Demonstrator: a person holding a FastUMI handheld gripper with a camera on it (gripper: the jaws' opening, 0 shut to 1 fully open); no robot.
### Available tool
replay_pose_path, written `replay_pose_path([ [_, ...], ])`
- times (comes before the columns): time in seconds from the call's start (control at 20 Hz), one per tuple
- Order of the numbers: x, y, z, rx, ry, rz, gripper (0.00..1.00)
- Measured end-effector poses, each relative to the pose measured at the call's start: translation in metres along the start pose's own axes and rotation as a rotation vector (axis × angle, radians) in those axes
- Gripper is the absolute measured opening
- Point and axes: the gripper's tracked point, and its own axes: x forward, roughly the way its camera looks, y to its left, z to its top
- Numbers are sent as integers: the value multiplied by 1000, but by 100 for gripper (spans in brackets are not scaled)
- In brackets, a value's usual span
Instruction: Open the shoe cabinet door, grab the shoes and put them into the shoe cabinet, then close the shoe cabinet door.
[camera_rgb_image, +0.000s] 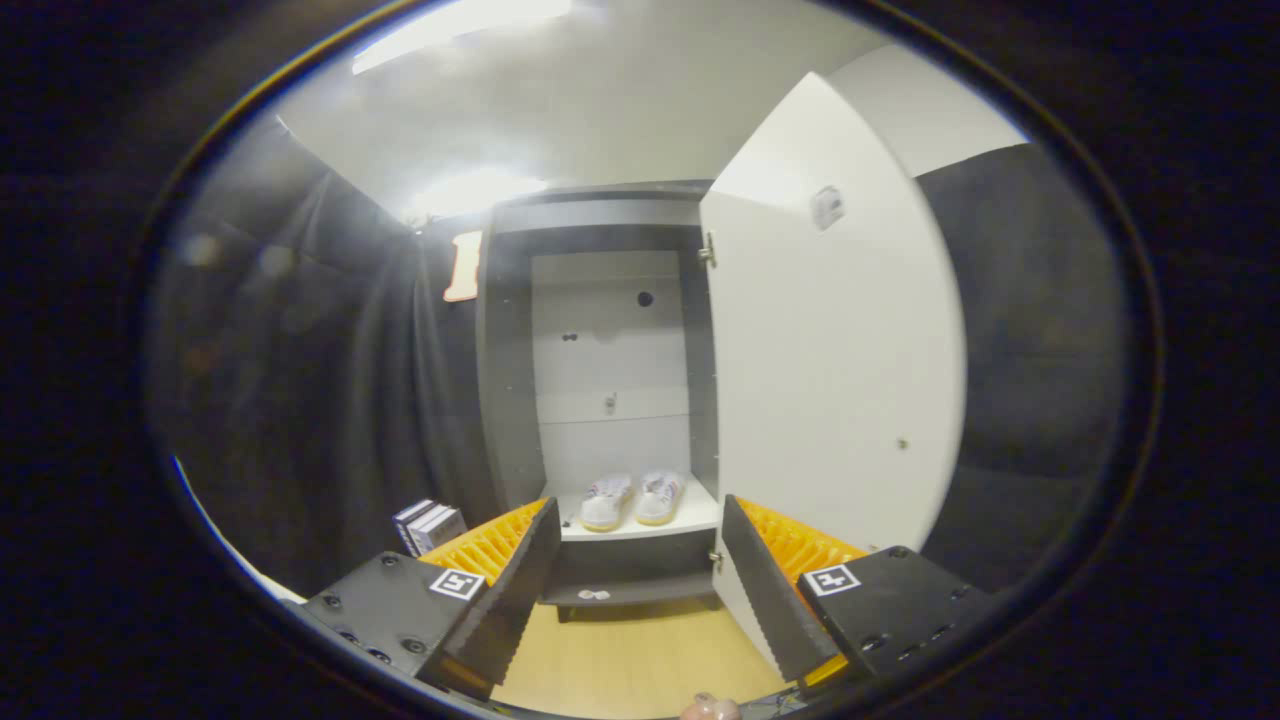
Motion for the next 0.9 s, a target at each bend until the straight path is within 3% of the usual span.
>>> replay_pose_path([
  [0.15, -29, -65, 2, -3, 25, -106, 99],
  [0.45, -27, -202, 16, -39, 26, -203, 98],
  [0.7, 34, -277, 16, -71, 44, -165, 98],
  [0.9, 100, -294, 13, -44, 52, -90, 98],
])
